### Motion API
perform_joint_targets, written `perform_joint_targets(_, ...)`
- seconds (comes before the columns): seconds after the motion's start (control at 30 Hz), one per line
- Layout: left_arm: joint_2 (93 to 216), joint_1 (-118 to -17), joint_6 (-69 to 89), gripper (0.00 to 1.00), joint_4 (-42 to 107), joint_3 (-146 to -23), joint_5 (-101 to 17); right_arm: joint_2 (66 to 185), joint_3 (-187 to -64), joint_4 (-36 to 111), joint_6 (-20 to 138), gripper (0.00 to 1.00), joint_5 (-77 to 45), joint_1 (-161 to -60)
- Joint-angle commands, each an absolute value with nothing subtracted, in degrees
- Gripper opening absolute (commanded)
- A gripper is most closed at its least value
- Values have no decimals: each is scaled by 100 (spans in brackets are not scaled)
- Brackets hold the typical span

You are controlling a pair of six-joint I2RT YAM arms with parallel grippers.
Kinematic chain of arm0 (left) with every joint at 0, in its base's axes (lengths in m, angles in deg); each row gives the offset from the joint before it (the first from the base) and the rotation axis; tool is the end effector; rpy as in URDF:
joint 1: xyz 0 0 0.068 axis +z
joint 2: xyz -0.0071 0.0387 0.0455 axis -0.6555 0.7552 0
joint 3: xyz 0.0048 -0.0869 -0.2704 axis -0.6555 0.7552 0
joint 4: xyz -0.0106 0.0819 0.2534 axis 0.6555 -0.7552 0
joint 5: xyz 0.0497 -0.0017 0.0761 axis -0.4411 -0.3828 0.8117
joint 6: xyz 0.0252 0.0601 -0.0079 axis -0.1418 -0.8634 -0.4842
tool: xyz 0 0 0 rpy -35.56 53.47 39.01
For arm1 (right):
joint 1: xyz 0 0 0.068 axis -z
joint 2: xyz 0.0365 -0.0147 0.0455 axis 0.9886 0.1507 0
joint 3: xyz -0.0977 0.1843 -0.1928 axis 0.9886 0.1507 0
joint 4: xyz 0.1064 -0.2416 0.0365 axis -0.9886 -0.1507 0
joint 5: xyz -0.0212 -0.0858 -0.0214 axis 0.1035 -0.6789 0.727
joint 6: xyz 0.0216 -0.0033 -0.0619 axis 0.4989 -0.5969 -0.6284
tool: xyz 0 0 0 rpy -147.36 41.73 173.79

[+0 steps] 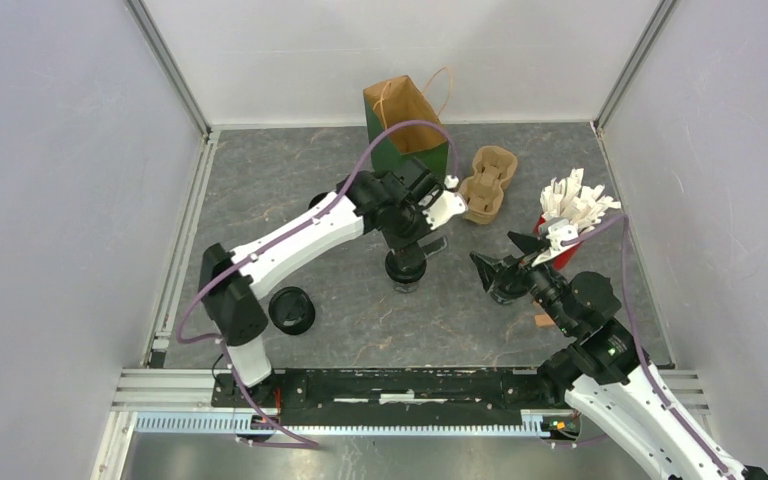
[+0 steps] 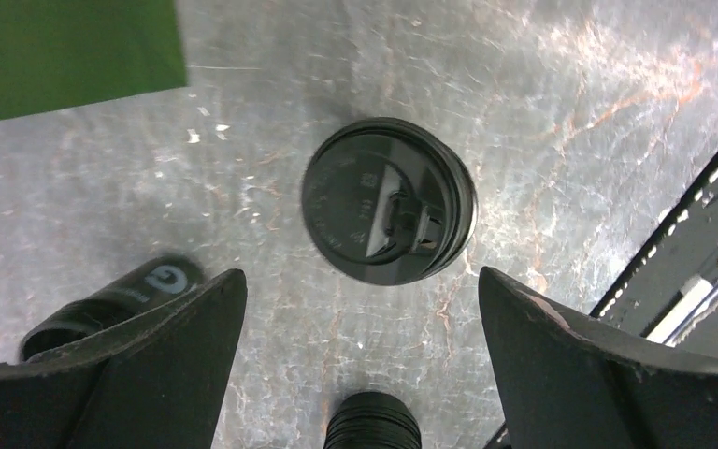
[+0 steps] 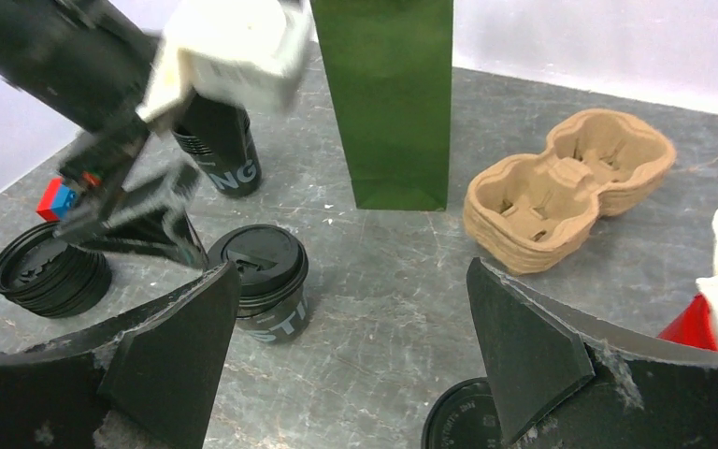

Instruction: Pack the takeout coffee

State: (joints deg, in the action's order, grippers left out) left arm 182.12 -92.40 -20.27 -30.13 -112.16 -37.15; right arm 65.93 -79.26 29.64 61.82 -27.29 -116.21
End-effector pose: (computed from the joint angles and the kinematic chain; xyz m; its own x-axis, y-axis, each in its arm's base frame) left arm 0.2417 -0.3078 0.3125 -0.2743 0.8623 -0.4256 0.9347 0.3432 0.0929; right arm 0.1075 0.0711 0.3080 -0.0943 0.1415 -0.9854 -0.5120 0.8420 0.1699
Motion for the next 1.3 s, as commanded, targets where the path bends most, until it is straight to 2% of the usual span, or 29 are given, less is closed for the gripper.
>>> perform_joint_targets(0.0,17380,-9204,-1347,100,-2011,-10985,-2787,6681,-7592,3584,6721,98,-2438,-11642)
perform_joint_targets(0.1,17230,-9099,-720,100,-1856,-11019,-1850,6854,-7402,3960,6932,98,-2021,-11644)
perform_joint_targets(0.23,17265,-8609,145,100,-2290,-11160,-1482,7328,-7451,4062,7386,94,-1917,-11642)
perform_joint_targets(0.33,16987,-7776,769,100,-2170,-10738,-2679,7860,-7542,4181,7430,89,-1811,-11648)
perform_joint_targets(0.43,16243,-7010,1213,100,-1150,-9681,-4174,8415,-7671,4311,7399,82,-1739,-11649)
perform_joint_targets(0.53,15533,-6756,1188,100,-528,-8788,-4289,9039,-7852,4400,7330,71,-1590,-11645)
perform_joint_targets(0.63,15236,-6636,1116,100,-502,-8519,-4343,9530,-8041,4472,7295,60,-1400,-11653)
perform_joint_targets(0.73,15070,-6388,1270,99,-326,-8203,-4945,9895,-8256,4511,7233,50,-1392,-11666)
perform_joint_targets(0.8,14930,-6252,1479,90,-36,-7902,-5348,10062,-8399,4566,7198,46,-1430,-11704)
perform_joint_targets(0.83,14863,-6231,1574,87,83,-7752,-5524,10157,-8463,4568,7178,45,-1457,-11735)
perform_joint_targets(0.93,14718,-6220,2016,90,585,-7337,-5994,10430,-8686,4563,7046,43,-1568,-11929)
perform_joint_targets(1.07,14784,-6263,2495,84,1038,-6931,-6267,10848,-9006,4441,6816,42,-1807,-12188)
perform_joint_targets(1.27,15003,-6546,2582,81,1273,-6636,-6125,11372,-9442,4133,6426,39,-2002,-12505)
